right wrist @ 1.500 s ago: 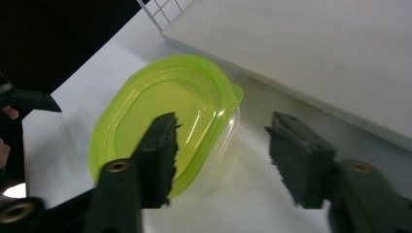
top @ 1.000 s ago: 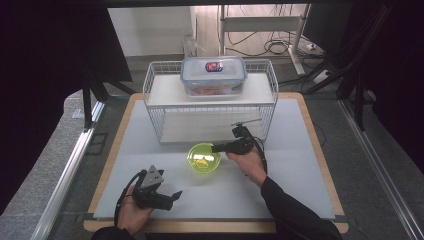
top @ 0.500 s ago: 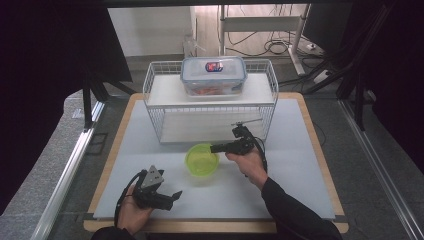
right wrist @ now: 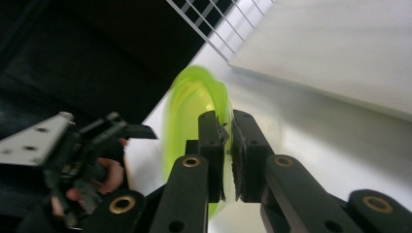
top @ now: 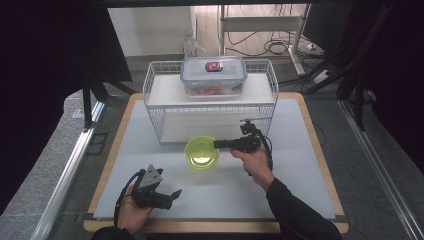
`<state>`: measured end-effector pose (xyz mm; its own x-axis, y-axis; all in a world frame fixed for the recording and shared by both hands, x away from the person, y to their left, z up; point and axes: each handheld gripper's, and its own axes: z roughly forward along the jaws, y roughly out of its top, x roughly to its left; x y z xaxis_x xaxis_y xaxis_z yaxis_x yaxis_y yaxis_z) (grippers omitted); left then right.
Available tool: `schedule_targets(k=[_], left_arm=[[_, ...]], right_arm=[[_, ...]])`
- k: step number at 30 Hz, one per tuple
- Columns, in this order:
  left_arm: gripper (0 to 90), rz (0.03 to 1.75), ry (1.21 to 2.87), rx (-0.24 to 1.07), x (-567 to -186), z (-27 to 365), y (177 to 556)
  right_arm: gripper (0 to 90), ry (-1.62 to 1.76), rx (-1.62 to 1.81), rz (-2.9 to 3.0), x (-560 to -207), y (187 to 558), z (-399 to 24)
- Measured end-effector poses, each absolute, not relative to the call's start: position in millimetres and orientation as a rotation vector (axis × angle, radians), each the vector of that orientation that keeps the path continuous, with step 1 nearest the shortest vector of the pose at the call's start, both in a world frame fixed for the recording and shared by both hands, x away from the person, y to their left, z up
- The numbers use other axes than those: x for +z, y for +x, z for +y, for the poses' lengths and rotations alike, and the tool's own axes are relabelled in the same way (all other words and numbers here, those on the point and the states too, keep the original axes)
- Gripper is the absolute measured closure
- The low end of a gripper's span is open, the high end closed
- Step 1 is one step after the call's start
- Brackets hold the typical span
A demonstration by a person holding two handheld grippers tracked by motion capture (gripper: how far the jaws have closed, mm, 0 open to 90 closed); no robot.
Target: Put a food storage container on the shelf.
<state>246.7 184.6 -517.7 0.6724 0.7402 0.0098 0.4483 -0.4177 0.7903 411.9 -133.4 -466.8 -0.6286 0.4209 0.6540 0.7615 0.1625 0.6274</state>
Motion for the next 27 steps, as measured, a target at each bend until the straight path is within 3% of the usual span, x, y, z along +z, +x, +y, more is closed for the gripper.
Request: schedule_targets(k=[27], left_arm=[[3.1,0.912,2.069,0.457,-517.3,185.4,246.9]], right_arm=[[84.7,-1.086,-1.663,-2.060,-389.6,401.6,-160.4]])
